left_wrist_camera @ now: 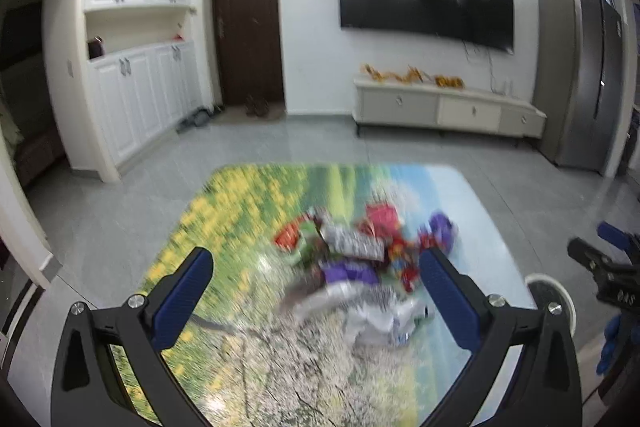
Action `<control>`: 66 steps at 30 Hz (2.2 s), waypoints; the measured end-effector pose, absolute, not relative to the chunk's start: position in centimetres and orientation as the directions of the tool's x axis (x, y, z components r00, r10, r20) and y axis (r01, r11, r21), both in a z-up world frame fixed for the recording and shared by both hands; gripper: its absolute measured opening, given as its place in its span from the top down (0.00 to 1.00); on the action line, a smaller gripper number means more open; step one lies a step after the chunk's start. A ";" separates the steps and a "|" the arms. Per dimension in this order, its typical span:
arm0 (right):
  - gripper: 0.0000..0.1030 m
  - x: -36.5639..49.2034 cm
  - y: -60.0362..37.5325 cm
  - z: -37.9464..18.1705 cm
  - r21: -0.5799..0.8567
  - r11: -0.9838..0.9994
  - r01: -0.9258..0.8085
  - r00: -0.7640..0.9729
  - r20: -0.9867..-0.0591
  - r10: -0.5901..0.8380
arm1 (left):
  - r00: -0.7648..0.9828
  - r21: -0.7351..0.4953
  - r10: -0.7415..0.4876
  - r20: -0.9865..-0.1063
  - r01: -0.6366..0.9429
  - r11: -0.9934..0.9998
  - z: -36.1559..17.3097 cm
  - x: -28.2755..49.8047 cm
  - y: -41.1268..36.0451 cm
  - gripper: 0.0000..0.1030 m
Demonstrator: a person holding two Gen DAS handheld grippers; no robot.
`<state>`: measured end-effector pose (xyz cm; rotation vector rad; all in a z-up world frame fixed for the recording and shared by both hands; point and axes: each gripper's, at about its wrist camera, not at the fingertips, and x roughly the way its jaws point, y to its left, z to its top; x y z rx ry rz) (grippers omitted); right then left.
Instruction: Collect trash
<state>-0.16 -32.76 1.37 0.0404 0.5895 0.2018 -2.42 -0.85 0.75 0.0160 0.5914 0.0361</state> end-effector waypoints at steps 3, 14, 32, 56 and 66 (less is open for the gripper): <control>0.00 1.2 -32.3 0.1 0.129 0.970 -0.205 0.775 -0.584 0.241 | 0.787 0.003 -0.032 -0.616 0.043 0.999 -1.7 -1.3 -1.2 0.00; 0.17 6.7 -31.1 -3.1 0.235 0.938 -0.256 0.669 -0.657 0.347 | 0.649 -0.132 -0.191 -0.736 0.140 0.981 -7.1 2.1 -1.4 0.11; 0.37 17.1 -27.4 -6.1 0.305 0.914 -0.268 0.582 -0.705 0.405 | 0.504 -0.282 -0.278 -0.818 0.071 0.957 -11.5 5.8 -0.2 0.47; 0.63 14.2 -30.8 -5.3 0.510 0.796 -0.327 0.472 -0.642 0.605 | 0.595 -0.237 -0.270 -0.757 0.135 0.962 -7.6 0.9 -1.9 0.78; 0.63 8.6 -35.4 0.3 0.478 0.801 -0.360 0.594 -0.544 0.592 | 0.648 -0.205 -0.284 -0.706 0.197 0.959 -3.2 -0.3 -4.2 0.78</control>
